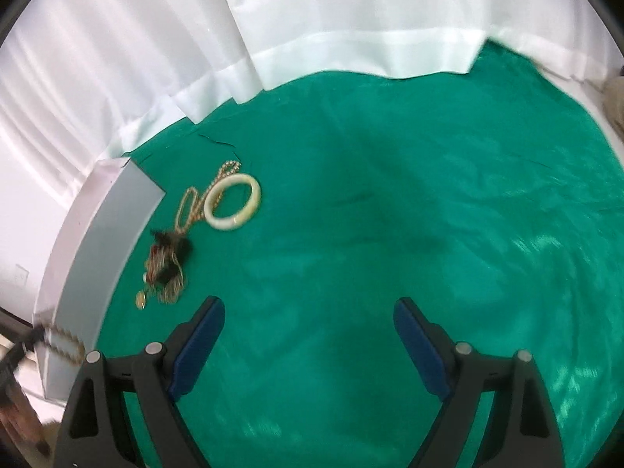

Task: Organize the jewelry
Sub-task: 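Lift the wooden bead bracelet with the left tool while the right tool grasps the white jade bangle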

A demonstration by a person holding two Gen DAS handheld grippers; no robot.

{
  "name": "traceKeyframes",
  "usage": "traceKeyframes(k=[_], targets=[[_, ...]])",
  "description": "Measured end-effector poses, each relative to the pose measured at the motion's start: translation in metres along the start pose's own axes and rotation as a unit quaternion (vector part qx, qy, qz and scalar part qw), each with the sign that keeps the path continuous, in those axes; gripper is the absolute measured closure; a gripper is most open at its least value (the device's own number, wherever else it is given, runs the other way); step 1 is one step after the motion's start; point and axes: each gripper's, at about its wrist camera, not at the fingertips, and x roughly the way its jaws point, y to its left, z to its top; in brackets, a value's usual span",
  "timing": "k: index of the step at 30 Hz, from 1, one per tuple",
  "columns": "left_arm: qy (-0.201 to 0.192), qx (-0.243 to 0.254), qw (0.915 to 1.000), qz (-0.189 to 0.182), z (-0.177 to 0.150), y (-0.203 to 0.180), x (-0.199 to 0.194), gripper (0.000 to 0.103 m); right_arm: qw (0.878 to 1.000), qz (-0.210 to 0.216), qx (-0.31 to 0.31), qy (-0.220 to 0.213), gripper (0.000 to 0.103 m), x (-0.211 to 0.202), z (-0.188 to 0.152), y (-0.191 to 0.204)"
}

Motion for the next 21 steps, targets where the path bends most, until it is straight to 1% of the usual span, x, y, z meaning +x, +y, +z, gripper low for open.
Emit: traceKeyframes(k=[1,2,3,6,8,10,13,14,15,17,18,20,21], targets=[[0.002,-0.001,1.0,0.0,0.0,0.001,0.001,0.092,1.0,0.004,-0.013,0.01,0.019,0.014,0.013,0.011],[0.003,-0.002,1.0,0.0,0.0,0.002,0.002,0.092,0.999,0.006,-0.028,0.015,0.031,0.022,0.018,0.018],[0.004,-0.003,1.0,-0.001,0.0,0.003,0.003,0.092,0.998,0.007,-0.051,0.022,0.038,0.034,0.024,0.032],[0.005,-0.005,1.0,-0.005,0.002,0.005,0.004,0.092,0.989,0.001,-0.147,0.031,0.042,0.075,0.036,0.085],[0.004,-0.006,1.0,-0.004,0.004,0.007,0.003,0.092,0.978,-0.014,-0.204,0.035,0.05,0.104,0.041,0.118],[0.004,-0.007,1.0,-0.002,0.006,0.009,0.001,0.092,0.972,-0.023,-0.228,0.043,0.05,0.125,0.047,0.133],[0.002,-0.006,1.0,0.003,0.007,0.012,-0.003,0.092,0.968,-0.039,-0.243,0.06,0.051,0.15,0.053,0.144],[0.001,-0.006,1.0,0.003,0.007,0.013,-0.004,0.092,0.967,-0.041,-0.242,0.066,0.056,0.155,0.055,0.145],[0.001,-0.006,1.0,0.004,0.007,0.014,-0.005,0.092,0.967,-0.042,-0.24,0.076,0.064,0.16,0.057,0.145],[0.002,-0.008,1.0,0.005,0.006,0.016,-0.005,0.092,0.966,-0.042,-0.241,0.081,0.072,0.162,0.058,0.145],[0.003,-0.009,0.9999,0.005,0.005,0.017,-0.004,0.092,0.966,-0.037,-0.242,0.084,0.081,0.162,0.059,0.145],[0.004,-0.013,0.9999,0.005,0.005,0.018,-0.003,0.092,0.964,-0.042,-0.248,0.087,0.091,0.161,0.059,0.147],[0.005,-0.016,0.9999,0.003,0.004,0.019,-0.002,0.092,0.964,-0.044,-0.248,0.087,0.092,0.159,0.058,0.147]])
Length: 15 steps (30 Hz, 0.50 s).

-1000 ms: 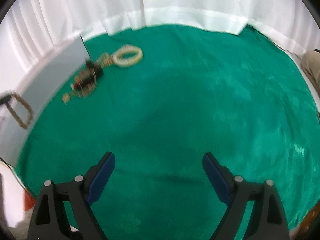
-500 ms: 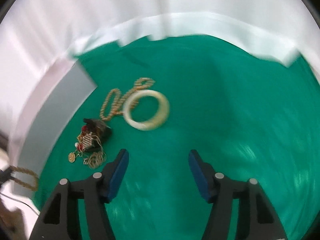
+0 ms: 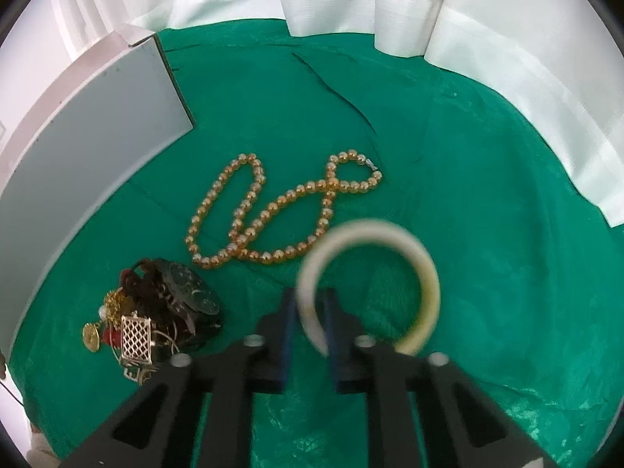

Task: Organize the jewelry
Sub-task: 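Lift the wooden bead bracelet with the left tool while the right tool grasps the white jade bangle, then carry both bracelets into the white box and open both tools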

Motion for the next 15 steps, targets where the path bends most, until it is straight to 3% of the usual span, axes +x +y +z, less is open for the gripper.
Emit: traceKeyframes(k=[9,15], targets=[[0.0,-0.001,0.9999,-0.011,0.002,-0.001,-0.002,0.092,0.994,0.067,0.083,-0.039,0.092,-0.041,-0.025,-0.029],[-0.016,-0.004,0.9993,-0.034,0.006,-0.006,-0.021,0.092,0.991,0.068,0.088,-0.074,0.092,-0.089,-0.039,-0.043]])
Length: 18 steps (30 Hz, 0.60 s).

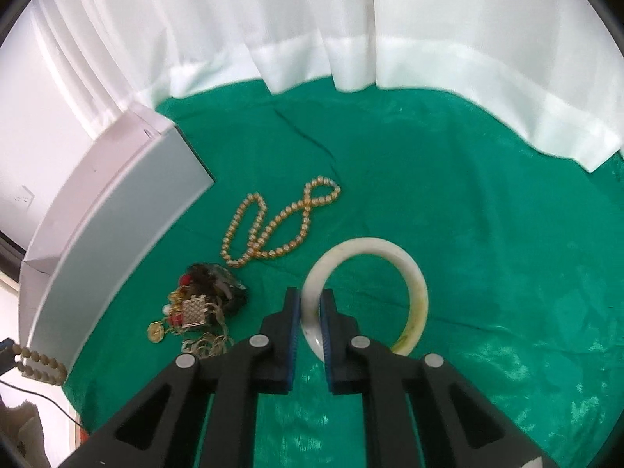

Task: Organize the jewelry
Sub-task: 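Carry both bracelets into the white box and open both tools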

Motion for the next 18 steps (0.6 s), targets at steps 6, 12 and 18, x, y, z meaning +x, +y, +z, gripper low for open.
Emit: traceKeyframes(k=[6,12,18], targets=[[-0.032,0.001,0.9992,-0.024,0.006,-0.008,-0.043,0.092,0.999,0.019,-0.02,-0.033,0.092,-0.046,0.007,0.02],[-0.068,-0.006,0.9972,-0.029,0.01,0.002,-0.091,0.092,0.995,0.057,-0.063,-0.058,0.092,-0.078,0.018,0.071],[-0.086,-0.035,0.9957,-0.008,0.012,0.036,-0.117,0.092,0.986,0.102,-0.116,-0.064,0.092,-0.085,0.027,0.148]])
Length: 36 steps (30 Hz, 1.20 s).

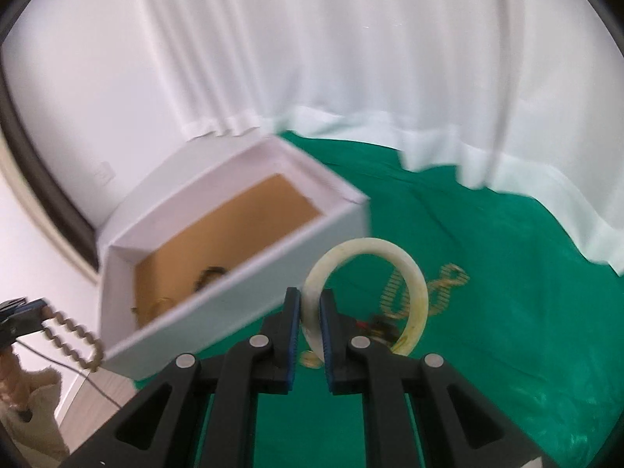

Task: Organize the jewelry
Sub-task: 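Carry both bracelets into the white box and open both tools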

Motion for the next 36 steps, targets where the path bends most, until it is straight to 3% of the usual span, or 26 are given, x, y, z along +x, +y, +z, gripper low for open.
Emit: traceKeyframes(k=[7,10,19,26,28,29,30,31,32,33,36], targets=[[-0.018,-0.054,0.9972,0.049,0.01,0.07,-0.023,0.092,0.995,0.08,-0.061,-0.005,0.092,0.017,0.036,0.098],[-0.019,-0.071,0.9948,0.07,0.014,0.099,-0.022,0.092,0.992,0.094,-0.084,0.009,0.092,0.039,0.046,0.132],[0.049,-0.117,0.9813,0.145,0.014,0.194,0.052,0.092,0.983,0.088,-0.132,0.089,0.092,0.166,0.048,0.215],[0.091,-0.121,0.9647,0.215,-0.002,0.237,0.091,0.09,0.977,0.026,-0.143,0.154,0.092,0.258,0.025,0.239],[0.098,-0.119,0.9603,0.233,-0.006,0.24,0.093,0.082,0.978,0.016,-0.13,0.16,0.089,0.269,0.022,0.235],[0.098,-0.119,0.959,0.238,-0.007,0.241,0.093,0.059,0.98,0.015,-0.124,0.157,0.087,0.268,0.022,0.233],[0.095,-0.121,0.9577,0.244,-0.008,0.241,0.092,0.036,0.982,0.016,-0.116,0.149,0.073,0.266,0.024,0.23],[0.086,-0.123,0.9564,0.251,-0.008,0.24,0.088,0.03,0.985,0.016,-0.108,0.136,0.063,0.261,0.026,0.226],[0.078,-0.121,0.9554,0.258,-0.009,0.237,0.083,0.026,0.986,0.018,-0.102,0.127,0.042,0.255,0.028,0.222],[0.074,-0.118,0.9554,0.26,-0.009,0.234,0.08,0.026,0.988,0.022,-0.095,0.117,0.034,0.246,0.03,0.218],[0.059,-0.109,0.9564,0.264,-0.009,0.219,0.067,0.02,0.992,0.023,-0.087,0.093,0.034,0.22,0.033,0.208]])
